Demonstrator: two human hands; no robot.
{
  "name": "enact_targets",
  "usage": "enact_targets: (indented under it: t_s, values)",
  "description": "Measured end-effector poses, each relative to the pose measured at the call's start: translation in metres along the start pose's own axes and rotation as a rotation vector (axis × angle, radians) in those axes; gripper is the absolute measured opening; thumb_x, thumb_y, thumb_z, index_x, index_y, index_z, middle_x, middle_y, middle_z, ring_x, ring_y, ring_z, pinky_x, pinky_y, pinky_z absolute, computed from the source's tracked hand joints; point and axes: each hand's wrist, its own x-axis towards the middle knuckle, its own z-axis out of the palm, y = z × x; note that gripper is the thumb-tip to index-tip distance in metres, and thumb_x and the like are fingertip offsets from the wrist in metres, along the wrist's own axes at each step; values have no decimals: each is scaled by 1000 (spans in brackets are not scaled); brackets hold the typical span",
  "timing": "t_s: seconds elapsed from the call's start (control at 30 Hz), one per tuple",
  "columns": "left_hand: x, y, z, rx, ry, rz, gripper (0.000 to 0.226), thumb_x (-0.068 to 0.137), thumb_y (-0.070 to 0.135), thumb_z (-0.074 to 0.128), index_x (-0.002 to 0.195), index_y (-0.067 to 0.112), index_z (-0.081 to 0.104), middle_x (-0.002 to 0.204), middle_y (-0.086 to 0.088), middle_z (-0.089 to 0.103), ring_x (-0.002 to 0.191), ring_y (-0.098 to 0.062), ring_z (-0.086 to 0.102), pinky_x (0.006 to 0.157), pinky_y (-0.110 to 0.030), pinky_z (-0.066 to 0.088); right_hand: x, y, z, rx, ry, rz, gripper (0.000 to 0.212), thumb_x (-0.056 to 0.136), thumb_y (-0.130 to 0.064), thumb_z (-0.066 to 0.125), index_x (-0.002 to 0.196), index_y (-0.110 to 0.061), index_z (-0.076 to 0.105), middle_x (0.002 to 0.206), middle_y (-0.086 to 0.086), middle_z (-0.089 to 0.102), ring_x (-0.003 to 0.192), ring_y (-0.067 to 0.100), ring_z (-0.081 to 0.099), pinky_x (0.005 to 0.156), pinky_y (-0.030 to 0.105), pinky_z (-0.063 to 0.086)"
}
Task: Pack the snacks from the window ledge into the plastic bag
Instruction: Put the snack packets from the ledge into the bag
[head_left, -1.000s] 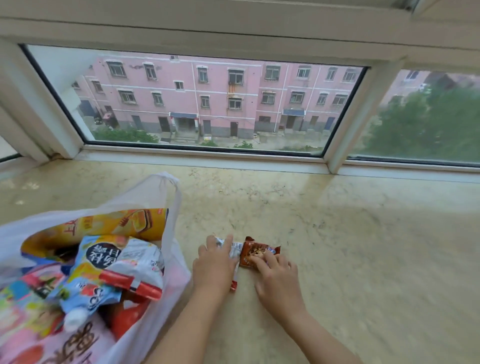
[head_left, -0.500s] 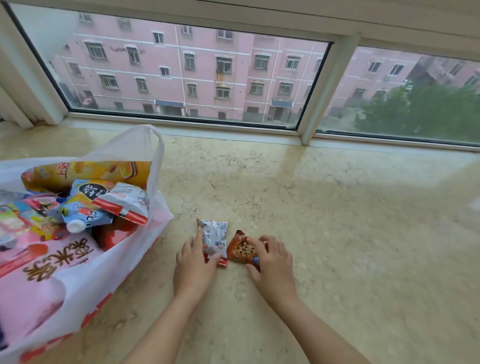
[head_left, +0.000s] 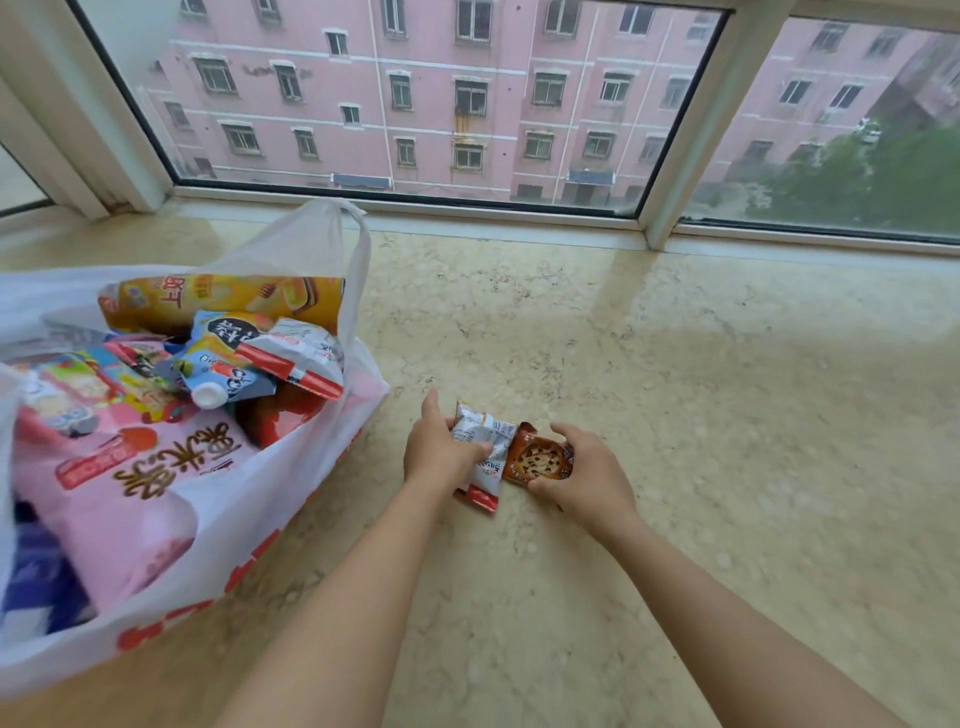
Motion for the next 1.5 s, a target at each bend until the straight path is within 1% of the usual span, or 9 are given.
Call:
enact_targets:
  t_s: [0.17, 0.37, 0.63, 0.8, 1.0, 1.13, 1.23, 1.4, 1.5]
  values:
    - [0, -6, -8, -60, -105, -74, 70, 63, 14, 88, 125, 15, 55, 118, 0, 62, 102, -16, 62, 89, -35, 54, 1, -1, -5, 301, -53, 134, 49, 64, -14, 83, 110, -20, 68, 98, -2, 63, 94, 17, 62, 84, 35, 53]
    - [-21, 3, -27, -9, -82, 116, 63, 67, 21, 85, 117, 31, 49, 91, 7, 60, 83, -14, 65, 77, -39, 58, -14, -7, -8, 637, -15, 161, 55, 72, 3, 77, 119, -20, 58, 105, 6, 62, 89, 21, 67, 67, 28, 57]
    - [-74, 37, -109, -30, 17, 301, 69, 71, 22, 83, 120, 44, 41, 98, 9, 58, 86, -6, 63, 70, -29, 58, -42, -69, -48, 777, -90, 36, 41, 74, 4, 76, 105, -19, 66, 106, 5, 64, 84, 19, 71, 64, 30, 58]
    - [-103, 59, -182, -107, 86, 265, 73, 70, 18, 85, 120, 45, 39, 100, 7, 61, 86, -11, 67, 65, -26, 58, -56, -138, -69, 829, -162, -54, 35, 75, 2, 76, 102, -18, 68, 104, 4, 65, 83, 20, 71, 64, 33, 59]
    - [-119, 58, -264, -115, 184, 174, 73, 62, 30, 89, 123, 39, 50, 106, 1, 66, 97, -19, 66, 85, -38, 56, -70, -216, -53, 915, -238, -133, 34, 74, 5, 75, 103, -13, 68, 104, 7, 65, 79, 23, 72, 63, 43, 60]
    - [-107, 57, -301, -94, 183, 50, 67, 58, 32, 88, 116, 37, 53, 101, -4, 69, 87, -23, 70, 72, -36, 56, -72, -257, -24, 994, -265, -103, 34, 73, 5, 76, 102, -10, 68, 107, 13, 60, 86, 29, 70, 60, 38, 59]
    - [-92, 59, -320, 120, 201, -44, 57, 68, 29, 82, 117, 29, 53, 102, -5, 66, 80, -24, 66, 56, -27, 47, -71, -280, 3, 1029, -298, -22, 32, 72, 5, 76, 98, -11, 66, 108, 16, 58, 93, 34, 66, 62, 40, 60]
    - [-87, 67, -347, 559, 115, -120, 33, 74, 26, 74, 98, 18, 52, 91, -8, 59, 76, -24, 58, 64, -29, 45, -72, -305, 33, 1005, -371, 26, 33, 74, 3, 76, 102, -11, 64, 107, 16, 60, 89, 30, 68, 60, 35, 60]
    - [-91, 68, -363, 676, -11, -206, 40, 80, 31, 72, 114, 15, 58, 101, -8, 61, 81, -26, 64, 67, -31, 53, -66, -309, 47, 847, -368, -24, 34, 70, -1, 81, 97, -14, 64, 106, 12, 60, 90, 28, 67, 64, 37, 60]
